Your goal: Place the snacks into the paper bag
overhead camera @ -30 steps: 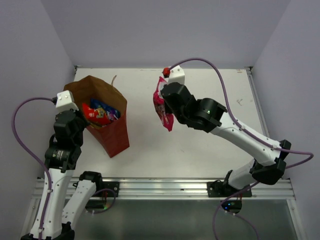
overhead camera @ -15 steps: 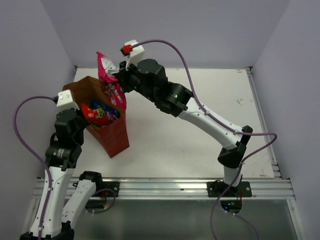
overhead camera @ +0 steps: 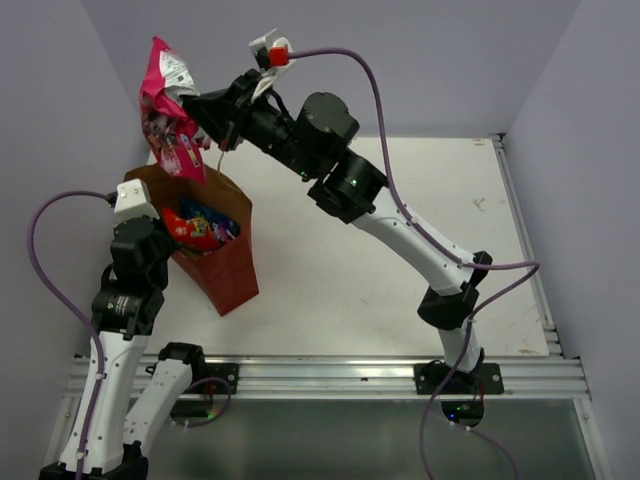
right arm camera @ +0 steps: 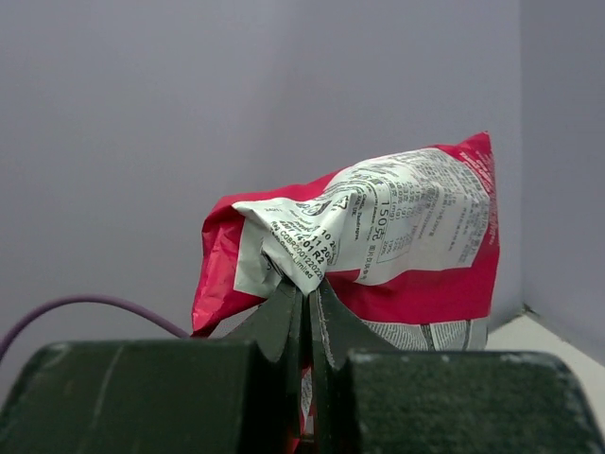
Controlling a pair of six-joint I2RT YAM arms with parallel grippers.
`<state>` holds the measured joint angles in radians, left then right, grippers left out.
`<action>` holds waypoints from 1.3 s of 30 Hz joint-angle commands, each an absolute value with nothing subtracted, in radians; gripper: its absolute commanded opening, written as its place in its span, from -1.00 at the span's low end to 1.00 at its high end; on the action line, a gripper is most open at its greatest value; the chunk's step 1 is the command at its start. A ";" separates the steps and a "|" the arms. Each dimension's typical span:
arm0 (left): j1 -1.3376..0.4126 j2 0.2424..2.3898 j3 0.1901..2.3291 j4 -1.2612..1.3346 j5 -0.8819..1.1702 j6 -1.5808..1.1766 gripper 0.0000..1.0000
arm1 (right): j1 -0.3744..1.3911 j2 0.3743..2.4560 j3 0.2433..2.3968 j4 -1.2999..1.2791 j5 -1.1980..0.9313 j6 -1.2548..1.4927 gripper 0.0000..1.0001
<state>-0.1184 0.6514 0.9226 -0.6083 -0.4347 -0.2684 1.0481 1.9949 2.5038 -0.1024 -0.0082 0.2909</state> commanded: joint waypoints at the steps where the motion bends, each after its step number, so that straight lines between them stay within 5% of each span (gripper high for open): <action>1: -0.124 0.649 0.937 -0.572 -0.445 -0.259 -1.00 | 1.039 2.034 2.473 0.075 -0.149 0.435 -1.00; 16: -0.124 0.644 0.939 -0.575 -0.451 -0.259 -1.00 | 0.982 2.174 2.283 0.097 -0.282 0.647 -1.00; 22: -0.124 0.650 0.940 -0.575 -0.457 -0.261 -1.00 | 0.974 2.379 2.575 -0.204 -0.258 0.548 -0.99; 29: -0.124 0.658 0.937 -0.581 -0.469 -0.265 -1.00 | 0.971 2.325 2.496 -0.266 -0.225 0.473 -0.92; 32: -0.124 0.658 0.937 -0.583 -0.476 -0.267 -1.00 | 0.974 2.297 2.482 -0.308 -0.274 0.416 0.07; 34: -0.124 0.661 0.937 -0.583 -0.477 -0.267 -1.00 | 0.974 2.225 2.413 -0.281 -0.311 0.367 0.43; 39: -0.124 0.663 0.942 -0.584 -0.485 -0.267 -1.00 | 0.977 2.025 2.303 -0.227 -0.325 0.287 0.58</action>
<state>-0.1192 0.6590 0.9226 -0.6189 -0.4671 -0.2691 0.9707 2.2383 2.3093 -0.2897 -0.2810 0.3767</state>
